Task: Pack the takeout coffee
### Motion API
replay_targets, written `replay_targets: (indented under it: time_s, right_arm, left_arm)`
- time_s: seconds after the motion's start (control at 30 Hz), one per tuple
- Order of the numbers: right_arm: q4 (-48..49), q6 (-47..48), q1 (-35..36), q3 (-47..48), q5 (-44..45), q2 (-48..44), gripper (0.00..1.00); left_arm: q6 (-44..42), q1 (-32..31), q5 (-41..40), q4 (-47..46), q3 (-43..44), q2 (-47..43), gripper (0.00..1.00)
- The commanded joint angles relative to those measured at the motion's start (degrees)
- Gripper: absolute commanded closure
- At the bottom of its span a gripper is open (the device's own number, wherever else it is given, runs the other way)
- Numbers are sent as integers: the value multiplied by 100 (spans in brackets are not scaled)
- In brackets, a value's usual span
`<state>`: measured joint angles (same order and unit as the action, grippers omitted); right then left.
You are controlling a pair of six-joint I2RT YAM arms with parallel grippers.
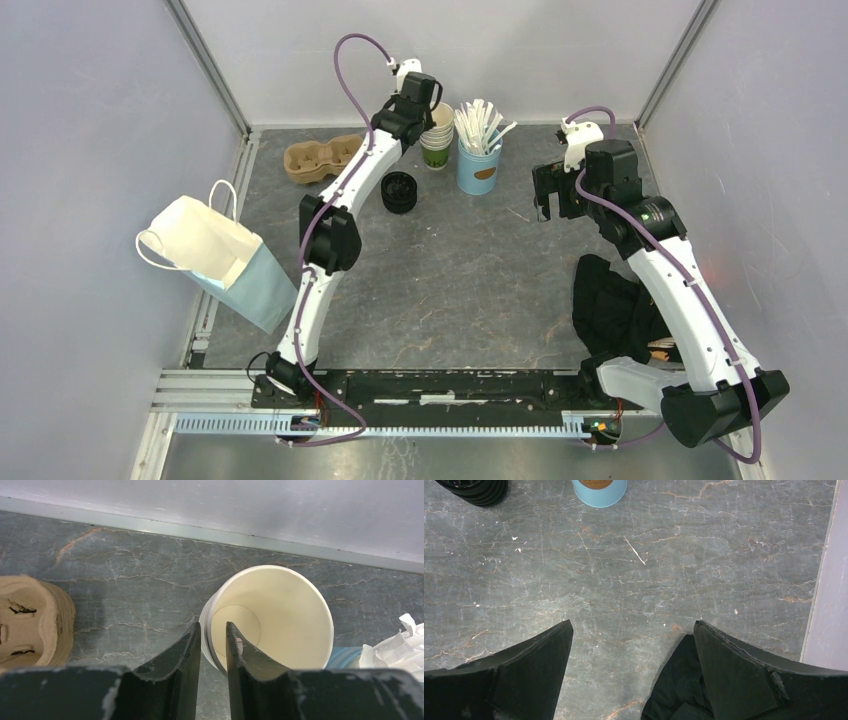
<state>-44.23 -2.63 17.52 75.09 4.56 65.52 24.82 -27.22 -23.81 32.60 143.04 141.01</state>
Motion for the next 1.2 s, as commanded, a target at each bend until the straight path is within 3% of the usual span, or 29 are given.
replay_targets:
  time_s: [0.0,0.43,0.83,1.17]
  right_arm:
    - [273,66,17,-15,10,-48,2]
    - [268,53,21,-42,-29,-63,2]
    - [281,64,17,-28,-25,-60,2]
    - [278,55,20,-64,-31,-127,2]
  left_arm:
    - [88,42,-115,-183,304,-35,67]
    - [129,42,-1,-207,294,-6,76]
    - [-29,50,-106,-268,404,-162,98]
    - [326,163,132,-186,342,-438,98]
